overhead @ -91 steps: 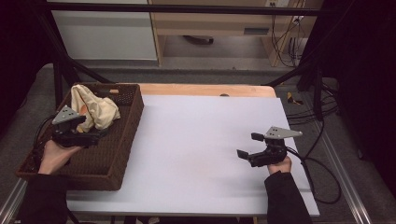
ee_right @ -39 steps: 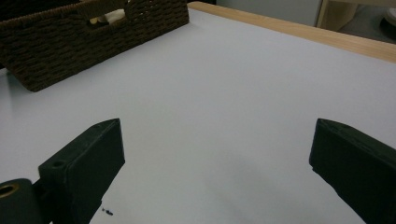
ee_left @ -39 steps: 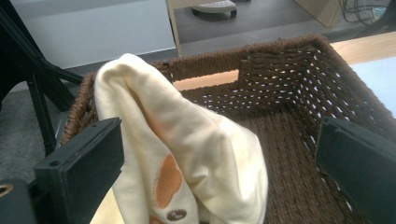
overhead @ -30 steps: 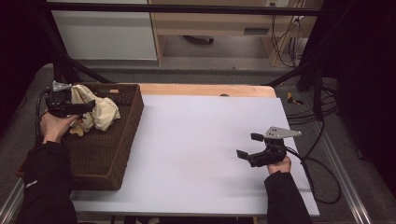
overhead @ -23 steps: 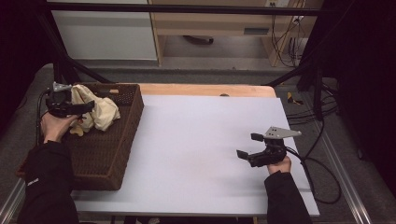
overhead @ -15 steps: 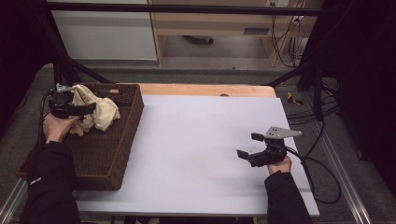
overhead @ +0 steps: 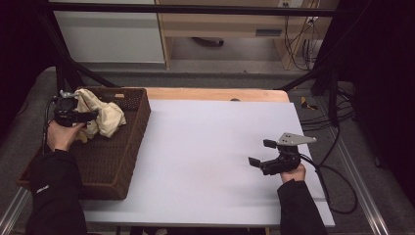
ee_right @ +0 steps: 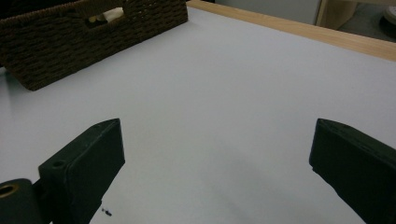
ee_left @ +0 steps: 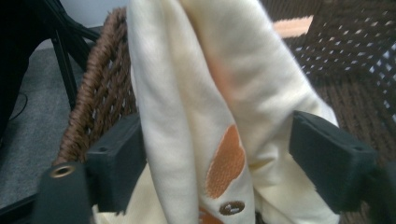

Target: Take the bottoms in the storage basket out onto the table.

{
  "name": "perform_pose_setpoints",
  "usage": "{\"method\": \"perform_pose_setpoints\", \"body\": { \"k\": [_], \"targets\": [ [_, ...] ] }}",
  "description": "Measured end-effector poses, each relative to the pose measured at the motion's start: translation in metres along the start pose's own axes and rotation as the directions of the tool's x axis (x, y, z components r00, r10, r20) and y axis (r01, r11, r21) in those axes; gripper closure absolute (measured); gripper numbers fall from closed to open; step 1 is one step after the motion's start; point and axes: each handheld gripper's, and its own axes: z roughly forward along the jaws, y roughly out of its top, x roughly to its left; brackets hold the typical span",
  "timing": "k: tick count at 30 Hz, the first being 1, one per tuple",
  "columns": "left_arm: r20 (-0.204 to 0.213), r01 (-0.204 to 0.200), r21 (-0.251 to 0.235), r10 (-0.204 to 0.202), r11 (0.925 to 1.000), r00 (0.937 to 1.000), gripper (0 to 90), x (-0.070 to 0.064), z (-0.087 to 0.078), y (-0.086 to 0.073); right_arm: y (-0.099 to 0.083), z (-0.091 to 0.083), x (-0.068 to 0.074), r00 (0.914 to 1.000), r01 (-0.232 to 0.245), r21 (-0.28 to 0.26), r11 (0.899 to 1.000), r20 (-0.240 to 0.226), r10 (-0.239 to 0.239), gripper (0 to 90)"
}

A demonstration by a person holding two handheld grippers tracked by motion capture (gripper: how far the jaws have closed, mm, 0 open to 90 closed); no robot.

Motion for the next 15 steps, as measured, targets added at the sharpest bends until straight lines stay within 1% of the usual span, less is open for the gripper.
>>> {"method": "perform_pose_setpoints", "body": {
  "k": [1,2,3,7,8,10,12,13,15],
  "targets": [
    [0.000,0.000,0.000,0.000,1.0000,1.0000,22.7,0.0000,0.0000,0.0000,0.0000,0.0000,-0.0001,1.0000,0.000,0.000,1.000,0.000,0.000,3.9],
    [-0.008,-0.014,0.008,0.014,0.9999,0.9999,23.8,-0.0008,0.0017,-0.0006,-0.0001,0.0001,-0.0002,1.0000,-0.001,0.001,1.000,0.002,0.001,3.9],
    [-0.010,-0.018,0.013,0.018,0.9998,0.9998,25.8,-0.0011,0.0018,-0.0007,-0.0001,0.0004,-0.0002,1.0000,0.000,0.002,1.000,0.001,0.000,3.9],
    [-0.007,-0.012,0.019,0.013,0.9998,0.9999,33.5,-0.0015,0.0021,-0.0009,-0.0003,0.0010,-0.0001,1.0000,0.003,0.003,1.000,-0.002,-0.003,3.9],
    [-0.014,-0.009,0.027,0.009,0.9996,0.9999,35.5,-0.0013,0.0024,-0.0011,-0.0003,0.0013,0.0000,1.0000,0.002,0.004,1.000,-0.002,-0.002,3.9],
    [-0.015,-0.009,0.036,0.010,0.9993,0.9998,40.1,-0.0012,0.0025,-0.0013,-0.0004,0.0015,0.0000,1.0000,0.003,0.003,1.000,-0.001,-0.003,3.9],
    [-0.029,-0.023,0.039,0.025,0.9990,0.9993,43.2,-0.0026,0.0022,-0.0012,-0.0004,0.0015,0.0000,1.0000,0.002,0.003,1.000,-0.002,-0.002,3.9],
    [-0.035,-0.033,0.042,0.034,0.9986,0.9988,46.2,-0.0030,0.0015,-0.0010,-0.0004,0.0014,0.0000,1.0000,0.002,0.004,1.000,-0.002,-0.002,3.9],
    [-0.039,-0.036,0.042,0.038,0.9985,0.9985,51.1,-0.0034,0.0005,-0.0007,-0.0003,0.0012,0.0000,1.0000,0.002,0.002,1.000,-0.002,-0.002,3.9]
  ]
}}
